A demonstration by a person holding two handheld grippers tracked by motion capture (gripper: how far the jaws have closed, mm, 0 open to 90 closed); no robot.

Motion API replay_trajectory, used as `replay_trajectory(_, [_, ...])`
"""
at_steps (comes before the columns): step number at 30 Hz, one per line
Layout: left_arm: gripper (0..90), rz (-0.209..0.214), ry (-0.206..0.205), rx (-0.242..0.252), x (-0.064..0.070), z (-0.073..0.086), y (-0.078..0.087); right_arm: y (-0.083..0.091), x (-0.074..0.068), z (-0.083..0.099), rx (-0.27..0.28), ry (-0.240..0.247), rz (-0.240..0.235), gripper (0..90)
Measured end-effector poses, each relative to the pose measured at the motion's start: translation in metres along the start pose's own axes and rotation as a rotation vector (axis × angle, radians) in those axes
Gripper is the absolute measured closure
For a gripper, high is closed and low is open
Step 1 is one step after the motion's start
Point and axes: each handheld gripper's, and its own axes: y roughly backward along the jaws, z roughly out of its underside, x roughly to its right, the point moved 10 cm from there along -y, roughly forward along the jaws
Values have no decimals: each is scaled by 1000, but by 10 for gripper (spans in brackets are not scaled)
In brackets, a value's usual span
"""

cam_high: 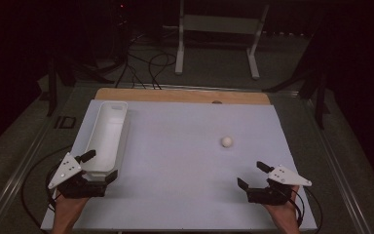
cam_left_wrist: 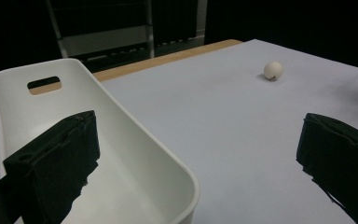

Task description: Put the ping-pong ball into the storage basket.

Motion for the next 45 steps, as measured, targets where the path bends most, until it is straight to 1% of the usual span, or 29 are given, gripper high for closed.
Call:
replay_trajectory(15, [0, 6, -8, 11, 2, 1, -1, -1, 1, -1, -5, -14, 4, 68])
replay_trajectory(23, [0, 5, -10, 3, 2, 3, -4, -2, 5, -4, -14, -25, 13, 68])
replay_trajectory(31, [0, 5, -7, 3, 1, 4, -4, -5, 4, -12, -12, -24, 8, 69])
replay_trajectory(41, [0, 0, -9, -1, 1, 5, -5, -6, 5, -24, -17, -14, 21, 69])
replay_trajectory(45, [0, -3, -8, 1, 1, 5, -4, -8, 6, -29, -23, -11, 19, 68])
